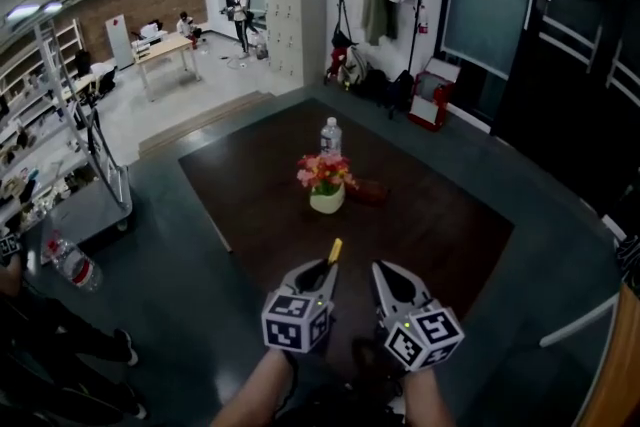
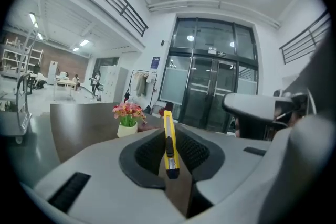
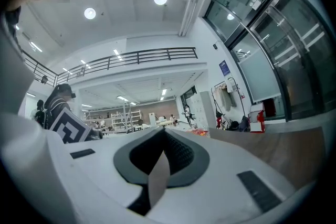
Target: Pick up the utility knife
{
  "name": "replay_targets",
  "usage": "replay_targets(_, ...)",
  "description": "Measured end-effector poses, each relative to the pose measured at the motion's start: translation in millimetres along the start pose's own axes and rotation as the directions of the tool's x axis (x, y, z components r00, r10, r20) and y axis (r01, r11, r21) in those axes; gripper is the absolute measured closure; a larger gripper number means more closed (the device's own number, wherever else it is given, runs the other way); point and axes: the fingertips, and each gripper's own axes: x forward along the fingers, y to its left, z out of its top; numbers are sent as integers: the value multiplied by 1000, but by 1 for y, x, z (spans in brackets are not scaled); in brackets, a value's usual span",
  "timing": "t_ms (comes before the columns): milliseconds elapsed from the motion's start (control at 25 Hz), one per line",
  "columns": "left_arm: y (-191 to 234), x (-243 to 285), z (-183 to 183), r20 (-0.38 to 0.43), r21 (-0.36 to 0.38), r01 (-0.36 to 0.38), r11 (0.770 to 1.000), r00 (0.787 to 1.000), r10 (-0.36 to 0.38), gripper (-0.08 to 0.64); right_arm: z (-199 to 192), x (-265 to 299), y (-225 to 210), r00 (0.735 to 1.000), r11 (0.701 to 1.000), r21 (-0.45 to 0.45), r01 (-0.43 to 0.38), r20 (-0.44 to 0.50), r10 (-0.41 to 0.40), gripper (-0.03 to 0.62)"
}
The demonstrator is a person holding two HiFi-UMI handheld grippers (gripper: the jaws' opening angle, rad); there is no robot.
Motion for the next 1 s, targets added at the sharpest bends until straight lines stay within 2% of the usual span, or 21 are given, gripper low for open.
replay_targets(160, -9, -22, 23, 49, 11, 22, 1000, 999, -23, 492, 9, -6, 13, 1000, 1000, -7, -6, 10, 6, 581)
replay_targets(400, -15, -39, 37, 89, 25, 44, 999, 995, -46, 491, 12, -10, 23, 1000, 1000, -29, -5, 9, 6, 581)
replay_targets(1000, -24, -57, 43, 104, 60, 69, 996, 992, -75, 492, 17, -20, 39, 1000, 998, -56, -4, 9, 4, 581)
